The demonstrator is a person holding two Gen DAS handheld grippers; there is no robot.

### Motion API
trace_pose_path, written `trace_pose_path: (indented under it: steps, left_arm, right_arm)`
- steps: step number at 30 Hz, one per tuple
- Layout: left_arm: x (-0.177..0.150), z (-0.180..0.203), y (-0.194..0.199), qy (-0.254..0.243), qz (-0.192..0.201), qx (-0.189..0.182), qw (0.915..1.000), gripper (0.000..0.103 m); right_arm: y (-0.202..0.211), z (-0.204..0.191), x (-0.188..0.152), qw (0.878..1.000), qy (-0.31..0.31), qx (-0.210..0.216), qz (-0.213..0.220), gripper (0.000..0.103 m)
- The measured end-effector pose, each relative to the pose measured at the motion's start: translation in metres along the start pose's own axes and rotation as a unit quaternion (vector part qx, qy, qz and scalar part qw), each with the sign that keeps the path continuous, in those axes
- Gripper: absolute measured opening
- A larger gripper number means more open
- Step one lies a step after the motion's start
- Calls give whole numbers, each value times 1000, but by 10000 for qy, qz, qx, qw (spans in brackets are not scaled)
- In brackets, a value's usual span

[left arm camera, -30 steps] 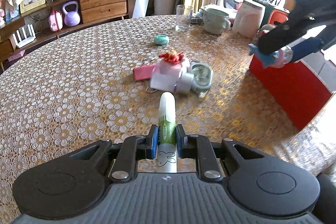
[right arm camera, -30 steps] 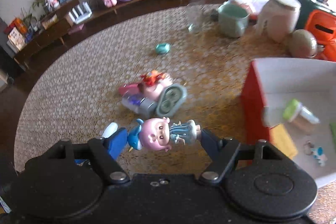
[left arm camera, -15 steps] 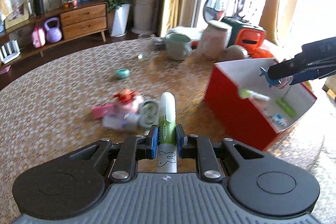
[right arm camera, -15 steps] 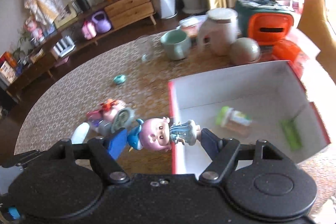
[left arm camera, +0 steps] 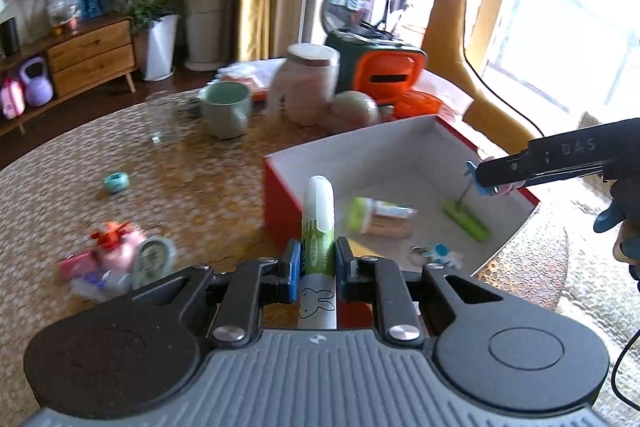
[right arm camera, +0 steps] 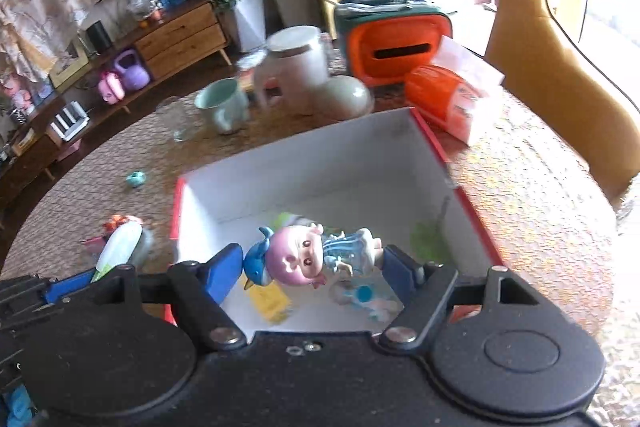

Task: Organize rigid objects
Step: 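Carry the white-green tube and pink-headed doll over the red box with both tools, then open both tools to drop the tube and doll into the box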

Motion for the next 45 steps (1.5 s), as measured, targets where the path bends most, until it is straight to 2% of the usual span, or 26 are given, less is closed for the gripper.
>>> trace_pose_path:
  steps: [10, 12, 16, 18, 24, 31, 39, 42, 45]
  left_arm:
    - [38, 50, -42, -158, -319, -276, 9990, 17]
    - [45, 57, -54, -143, -419, -307, 9985, 17]
    - [57, 67, -78, -207, -581, -205, 9979, 17]
    - [61, 69, -91, -182, -689, -217, 9972, 17]
    - [67, 80, -119, -208, -901, -410, 9949, 17]
    - [70, 100, -149, -536, -1261, -651, 9884, 17]
    - [72, 115, -177, -771, -1673, -608, 9810, 17]
    - [75, 115, -185, -718, -1803, -572, 9793, 17]
    - [74, 111, -192, -621, -1962, -539, 9771, 17]
  right_arm:
    - [-19, 36, 3, 9994, 252, -140, -215, 75]
    - [-26, 38, 4, 9986, 393, -238, -269, 75]
    - [-47, 35, 3, 9922, 954, -700, -393, 75]
    - [-57, 36, 2, 9906, 1064, -722, -470, 75]
    - [-83, 34, 1, 9828, 1473, -797, -783, 75]
    - [-103, 29, -4, 9710, 1923, -967, -1046, 75]
    - [-109, 26, -6, 9656, 2135, -1047, -1049, 75]
    - [-107, 24, -10, 9650, 2163, -1066, -1032, 71]
    - [-107, 25, -10, 9637, 2205, -1115, -1007, 71]
Point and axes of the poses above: each gripper's, at about its wrist camera, not at the fingertips, and y roughly against the way its jaws point, z to its right, x to its top, the point moved 2 cm from there along -y, roughly the way its jaws point, and after that the axes turned 13 degrees about -z, right-handed, at the moved point
